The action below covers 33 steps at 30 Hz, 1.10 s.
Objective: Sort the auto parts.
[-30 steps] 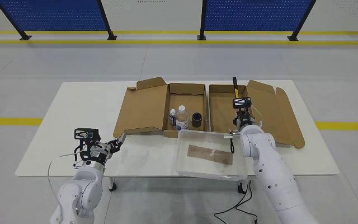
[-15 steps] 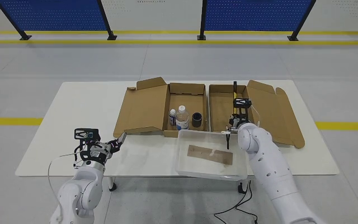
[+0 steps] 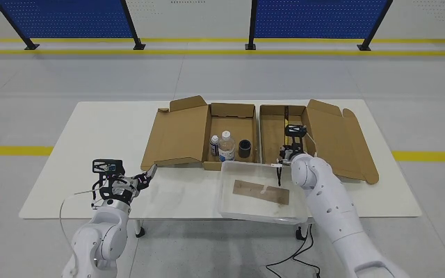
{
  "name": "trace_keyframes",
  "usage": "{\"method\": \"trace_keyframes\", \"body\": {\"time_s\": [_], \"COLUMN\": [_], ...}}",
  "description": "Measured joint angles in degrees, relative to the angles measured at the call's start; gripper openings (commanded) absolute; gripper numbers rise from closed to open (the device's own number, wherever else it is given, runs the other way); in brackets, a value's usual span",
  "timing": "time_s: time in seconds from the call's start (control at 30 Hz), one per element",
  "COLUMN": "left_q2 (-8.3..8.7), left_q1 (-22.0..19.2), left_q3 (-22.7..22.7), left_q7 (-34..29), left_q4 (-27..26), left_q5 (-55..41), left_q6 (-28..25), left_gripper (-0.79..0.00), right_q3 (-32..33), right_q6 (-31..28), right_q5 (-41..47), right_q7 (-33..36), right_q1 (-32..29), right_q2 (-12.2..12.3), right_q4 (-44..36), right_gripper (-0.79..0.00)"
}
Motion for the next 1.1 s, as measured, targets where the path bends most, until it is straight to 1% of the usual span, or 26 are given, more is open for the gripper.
{"method": "trace_keyframes", "body": {"time_s": [0.03, 0.13, 0.43, 0.7, 0.9, 1.1], "left_q2": [0.00, 0.00, 0.00, 0.00, 0.00, 0.00], "left_q1": [0.00, 0.00, 0.00, 0.00, 0.00, 0.00], "left_q3": [0.00, 0.00, 0.00, 0.00, 0.00, 0.00], "left_q7": [0.00, 0.00, 0.00, 0.00, 0.00, 0.00], "left_q4": [0.00, 0.00, 0.00, 0.00, 0.00, 0.00], "left_q5": [0.00, 0.00, 0.00, 0.00, 0.00, 0.00], "left_q6": [0.00, 0.00, 0.00, 0.00, 0.00, 0.00], "left_gripper": [0.000, 0.000, 0.000, 0.000, 0.000, 0.000], "right_q3": [-0.07, -0.29, -0.32, -0.07, 0.17, 1.70], "right_q6": [-0.02, 0.02, 0.08, 0.13, 0.10, 1.77], "right_q5": [0.04, 0.07, -0.05, -0.38, -0.66, -2.69], "right_q7": [-0.10, -0.20, -0.14, -0.22, -0.63, -3.62], "right_q1": [0.09, 0.30, 0.62, 0.59, 0.46, -0.90], "right_q2": [-0.06, -0.22, -0.48, -0.57, -0.62, -0.21], "right_q4": [0.29, 1.21, 2.36, 2.56, 1.90, -3.29], "right_gripper": [-0.693, -0.665, -0.511, -0.474, -0.474, -0.443]}}
